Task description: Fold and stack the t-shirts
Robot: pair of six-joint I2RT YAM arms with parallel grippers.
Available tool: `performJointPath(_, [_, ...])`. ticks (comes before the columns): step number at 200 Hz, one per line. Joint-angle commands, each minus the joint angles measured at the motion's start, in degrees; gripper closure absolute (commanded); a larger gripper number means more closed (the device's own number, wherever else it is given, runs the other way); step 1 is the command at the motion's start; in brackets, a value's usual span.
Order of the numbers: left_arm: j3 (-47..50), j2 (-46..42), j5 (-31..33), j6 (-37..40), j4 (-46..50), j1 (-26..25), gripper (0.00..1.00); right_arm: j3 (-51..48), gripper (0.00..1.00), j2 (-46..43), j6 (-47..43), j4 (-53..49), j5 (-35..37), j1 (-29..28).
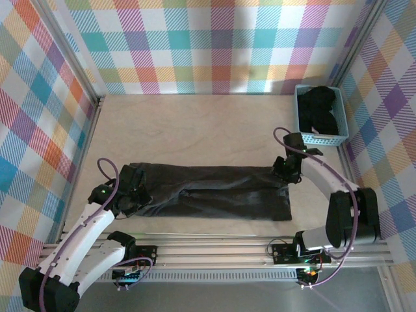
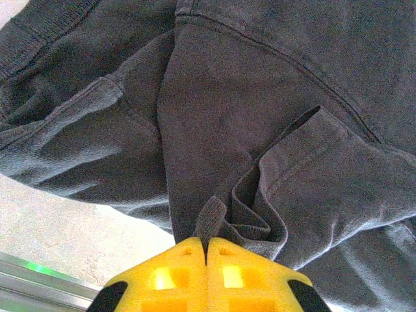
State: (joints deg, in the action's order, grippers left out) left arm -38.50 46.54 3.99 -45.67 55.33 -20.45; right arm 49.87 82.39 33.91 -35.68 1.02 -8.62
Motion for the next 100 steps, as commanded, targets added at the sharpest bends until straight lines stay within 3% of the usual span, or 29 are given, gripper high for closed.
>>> performJointPath(1, [-0.58,-0.01,1.10,-0.65,-0.06,-0.46,1.00,2.52,0.70,3.83,1.95,-0.44,-1.01,-0.14])
performJointPath(64, [-1.53,-0.74,3.61,-0.39,1.09,-0.47,1.00,-1.14,0.73,4.46,-2.44,-7.21,-1.02,0.61])
performJointPath(100, [-1.31,-0.69,3.94,0.38,0.48,-0.45,1.00,-0.04,0.73,7.41,-5.10,-9.19,4.23,0.80])
